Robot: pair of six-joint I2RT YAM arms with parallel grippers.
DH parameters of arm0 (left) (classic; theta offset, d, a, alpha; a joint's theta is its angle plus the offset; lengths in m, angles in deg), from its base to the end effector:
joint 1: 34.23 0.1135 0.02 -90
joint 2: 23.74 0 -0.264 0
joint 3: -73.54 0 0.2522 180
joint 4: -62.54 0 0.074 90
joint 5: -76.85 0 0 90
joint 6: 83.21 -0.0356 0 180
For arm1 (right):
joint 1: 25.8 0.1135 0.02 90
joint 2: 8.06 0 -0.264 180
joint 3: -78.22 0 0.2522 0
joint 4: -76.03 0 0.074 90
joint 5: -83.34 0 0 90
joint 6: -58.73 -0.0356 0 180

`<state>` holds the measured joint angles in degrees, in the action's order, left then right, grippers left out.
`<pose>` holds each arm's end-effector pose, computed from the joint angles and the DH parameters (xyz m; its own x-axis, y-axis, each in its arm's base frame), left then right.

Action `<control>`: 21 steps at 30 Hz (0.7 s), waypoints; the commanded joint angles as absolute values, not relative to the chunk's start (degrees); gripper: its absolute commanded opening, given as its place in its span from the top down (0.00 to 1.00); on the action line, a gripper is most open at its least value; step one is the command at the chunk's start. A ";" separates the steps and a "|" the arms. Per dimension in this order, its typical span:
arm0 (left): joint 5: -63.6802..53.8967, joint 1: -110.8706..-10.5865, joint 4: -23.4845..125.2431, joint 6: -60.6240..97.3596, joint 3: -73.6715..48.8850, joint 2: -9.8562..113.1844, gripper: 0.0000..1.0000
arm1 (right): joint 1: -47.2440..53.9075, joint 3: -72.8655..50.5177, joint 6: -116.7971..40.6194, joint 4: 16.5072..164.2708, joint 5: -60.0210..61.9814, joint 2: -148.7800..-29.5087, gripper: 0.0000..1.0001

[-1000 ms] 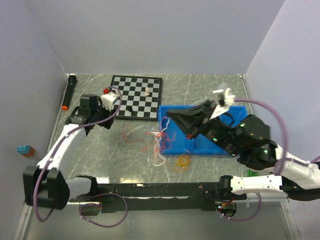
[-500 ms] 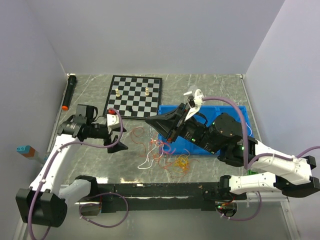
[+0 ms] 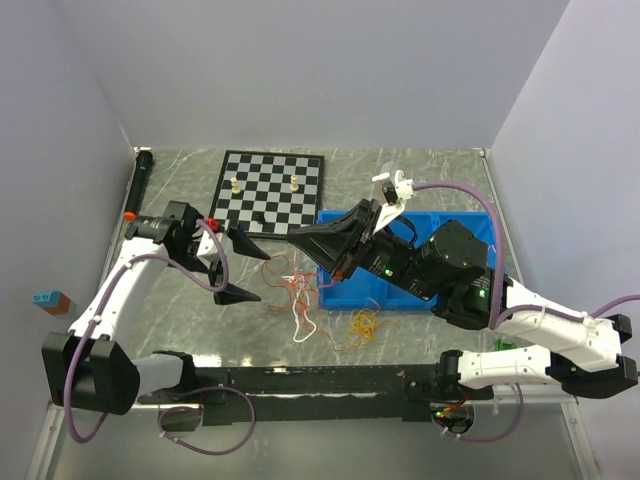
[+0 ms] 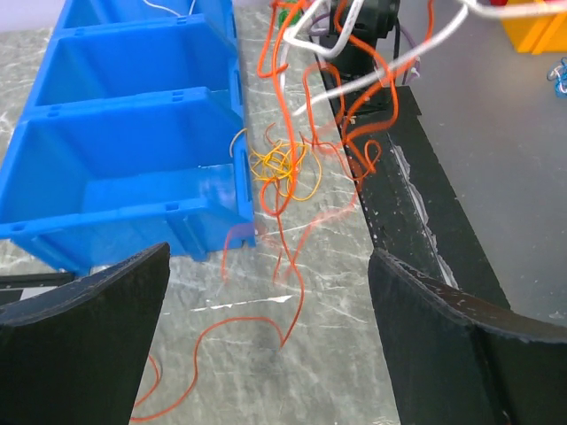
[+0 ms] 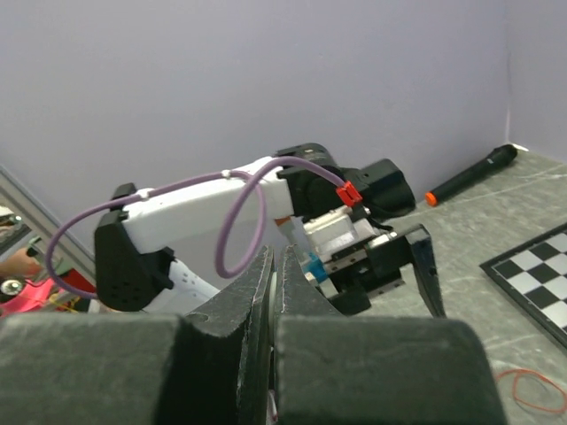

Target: Untangle the cables

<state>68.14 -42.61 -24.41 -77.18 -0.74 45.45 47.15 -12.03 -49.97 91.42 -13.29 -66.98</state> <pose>0.1815 -0.0623 0.3041 0.0568 0.1439 -0.9880 0.9908 -0.1299 0.0380 0.0638 0.1941 0.5008 -0.2178 0.3761 -0.9006 -0.8945 0.2922 0.3383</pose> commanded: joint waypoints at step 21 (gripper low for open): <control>74.30 -51.63 -29.71 -85.67 -5.96 50.87 0.53 | 45.48 -15.08 -55.27 83.82 -4.99 -72.84 1.00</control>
